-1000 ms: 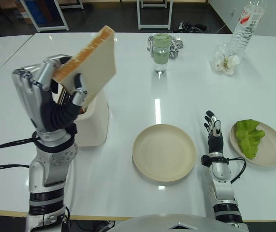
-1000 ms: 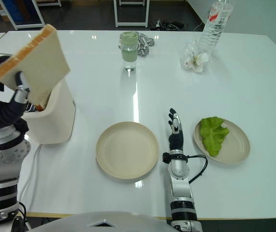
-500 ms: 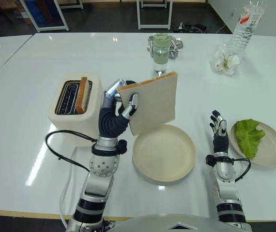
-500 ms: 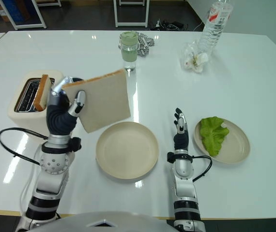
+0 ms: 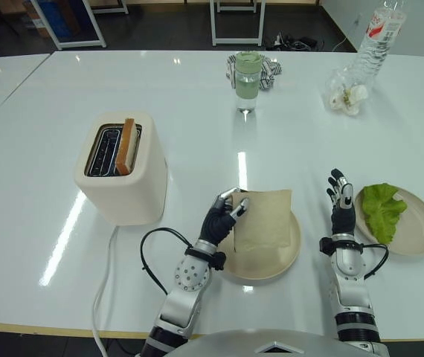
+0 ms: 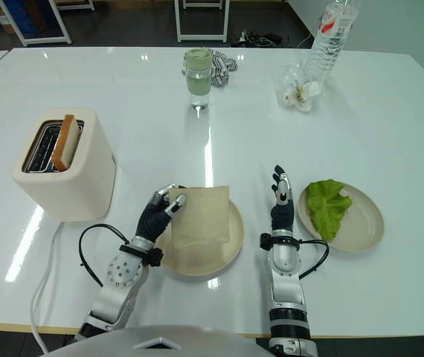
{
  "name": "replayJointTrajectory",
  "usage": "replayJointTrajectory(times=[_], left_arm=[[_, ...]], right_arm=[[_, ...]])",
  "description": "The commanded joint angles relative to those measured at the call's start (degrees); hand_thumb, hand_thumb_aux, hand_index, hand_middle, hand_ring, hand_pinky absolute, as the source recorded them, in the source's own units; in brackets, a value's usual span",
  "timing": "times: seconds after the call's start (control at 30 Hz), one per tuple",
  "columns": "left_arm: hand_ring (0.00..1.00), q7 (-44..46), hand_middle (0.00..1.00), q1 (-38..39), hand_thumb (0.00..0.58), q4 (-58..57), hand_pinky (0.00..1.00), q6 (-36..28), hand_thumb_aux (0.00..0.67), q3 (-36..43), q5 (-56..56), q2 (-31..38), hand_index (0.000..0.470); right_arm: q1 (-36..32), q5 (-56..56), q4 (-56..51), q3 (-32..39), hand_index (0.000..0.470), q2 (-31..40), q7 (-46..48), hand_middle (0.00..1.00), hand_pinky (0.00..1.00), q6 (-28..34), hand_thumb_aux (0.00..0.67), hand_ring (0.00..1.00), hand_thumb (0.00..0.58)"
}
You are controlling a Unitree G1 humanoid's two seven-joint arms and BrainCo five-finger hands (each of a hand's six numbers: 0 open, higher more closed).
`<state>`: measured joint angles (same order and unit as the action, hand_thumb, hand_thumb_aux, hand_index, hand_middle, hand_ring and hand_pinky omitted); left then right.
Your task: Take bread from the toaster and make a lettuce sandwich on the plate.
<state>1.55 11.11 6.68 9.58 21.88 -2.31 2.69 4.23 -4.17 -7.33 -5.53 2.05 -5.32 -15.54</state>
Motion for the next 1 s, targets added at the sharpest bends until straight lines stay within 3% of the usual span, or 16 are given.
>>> replayJointTrajectory(times=[0.03,0.63,0.7,0.73,0.77,0.87,0.9,0.93,1.0], left_arm=[[1.0,0.57,1.0,0.68,0.58,-1.82,1.0,-2.27,0.67,0.02,-2.84,0.84,0.47],[1.0,-2.51,1.0,-1.21,0.58,-4.75,1.0,-0.27,0.67,0.08,-17.53,4.93,0.47],[1.0,-5.83,1.0,-2.55,0.559,-5.96,1.0,1.27,0.541,1.15,-24.61,7.07,0.38],[0.92,-7.6,0.92,-3.39,0.447,-6.51,0.92,1.99,0.349,1.76,-28.54,8.41,0.245],[0.82,-8.86,0.82,-3.89,0.234,-6.86,0.82,2.38,0.152,1.96,-31.06,9.16,0.107],[0.67,-11.71,0.67,-4.82,0.087,-6.91,0.67,2.85,0.053,2.25,-36.71,10.96,0.037],[0.49,-13.39,0.49,-5.2,0.0,-6.49,0.49,2.37,0.0,2.58,-40.44,12.12,0.0],[0.27,-15.61,0.27,-5.71,0.0,-5.88,0.27,1.65,0.0,2.93,-45.03,13.59,0.0],[0.07,-19.16,0.07,-5.99,0.0,-3.57,0.07,0.48,0.0,2.51,-51.62,15.54,0.0]], right_arm=[[-0.01,0.62,0.33,-0.22,0.0,-0.17,-0.24,0.0,0.0,0.89,0.0,0.0,0.0],[0.67,0.65,1.45,-0.18,0.0,-0.11,-0.22,0.0,0.0,1.41,0.0,0.0,0.0],[0.75,0.63,1.5,-0.13,0.0,-0.14,-0.21,0.0,0.0,1.43,0.0,0.0,0.0],[0.76,0.63,1.47,-0.13,0.0,-0.14,-0.21,0.0,0.0,1.43,0.0,0.0,0.0],[0.82,0.62,1.55,-0.12,0.0,-0.17,-0.24,0.0,0.0,1.47,0.0,0.0,0.0],[0.91,0.58,1.72,-0.03,0.0,-0.28,-0.31,0.0,0.0,1.57,0.0,0.0,0.0],[0.9,0.59,1.74,0.0,0.0,-0.29,-0.28,0.0,0.0,1.61,0.0,0.0,0.0],[0.9,0.61,1.76,0.03,0.0,-0.29,-0.24,0.0,0.0,1.66,0.0,0.0,0.0],[0.91,0.64,1.81,0.05,0.0,-0.29,-0.19,0.0,0.0,1.76,0.0,0.0,0.0]])
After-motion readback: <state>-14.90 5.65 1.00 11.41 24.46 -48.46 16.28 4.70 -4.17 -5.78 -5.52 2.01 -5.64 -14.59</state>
